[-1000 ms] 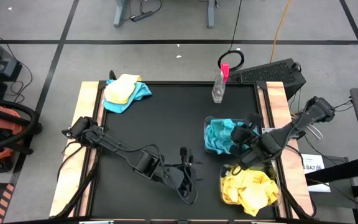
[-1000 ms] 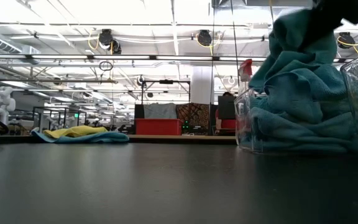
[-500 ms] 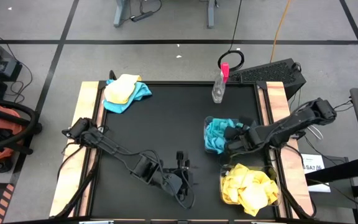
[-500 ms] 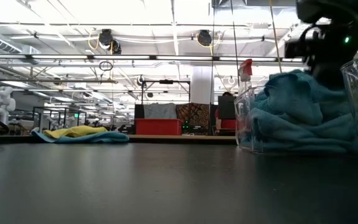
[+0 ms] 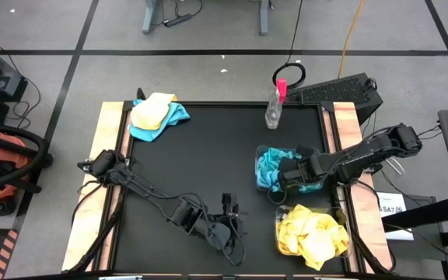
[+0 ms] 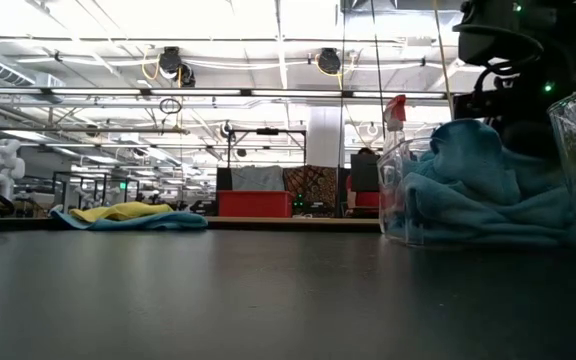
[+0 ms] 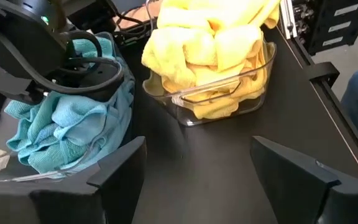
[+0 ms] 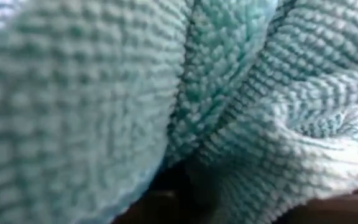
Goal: Sort microfiber towel by color & place in baskets
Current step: Put the blue towel into the top transparent bin
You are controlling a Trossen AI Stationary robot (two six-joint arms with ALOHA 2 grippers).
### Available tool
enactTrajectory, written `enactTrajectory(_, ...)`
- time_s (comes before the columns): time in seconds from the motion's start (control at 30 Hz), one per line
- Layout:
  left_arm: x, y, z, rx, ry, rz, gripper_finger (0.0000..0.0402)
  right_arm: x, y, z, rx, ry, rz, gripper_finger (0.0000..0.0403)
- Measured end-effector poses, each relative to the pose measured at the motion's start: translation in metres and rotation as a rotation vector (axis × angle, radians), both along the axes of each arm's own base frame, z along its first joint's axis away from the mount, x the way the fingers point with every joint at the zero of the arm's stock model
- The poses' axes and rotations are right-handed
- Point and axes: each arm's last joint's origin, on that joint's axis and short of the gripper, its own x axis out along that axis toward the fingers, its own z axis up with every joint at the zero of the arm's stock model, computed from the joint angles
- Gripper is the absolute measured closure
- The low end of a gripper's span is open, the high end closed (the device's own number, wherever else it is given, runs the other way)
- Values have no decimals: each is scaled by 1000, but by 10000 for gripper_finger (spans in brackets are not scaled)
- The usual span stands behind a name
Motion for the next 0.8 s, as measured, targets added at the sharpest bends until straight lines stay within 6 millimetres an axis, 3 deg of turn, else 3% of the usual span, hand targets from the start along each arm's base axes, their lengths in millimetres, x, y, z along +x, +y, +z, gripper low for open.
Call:
enactTrajectory(0.23,0,0,-1,1,5,-1,110,-6,0,10,50,-40,5,277)
enactTrajectory(0.43,0,0,-1,1,5,-2,110,-14,1,32,153,-134,13,211)
enactTrajectory(0.8,0,0,-1,1,5,-2,110,-37,8,75,223,-264,51,192)
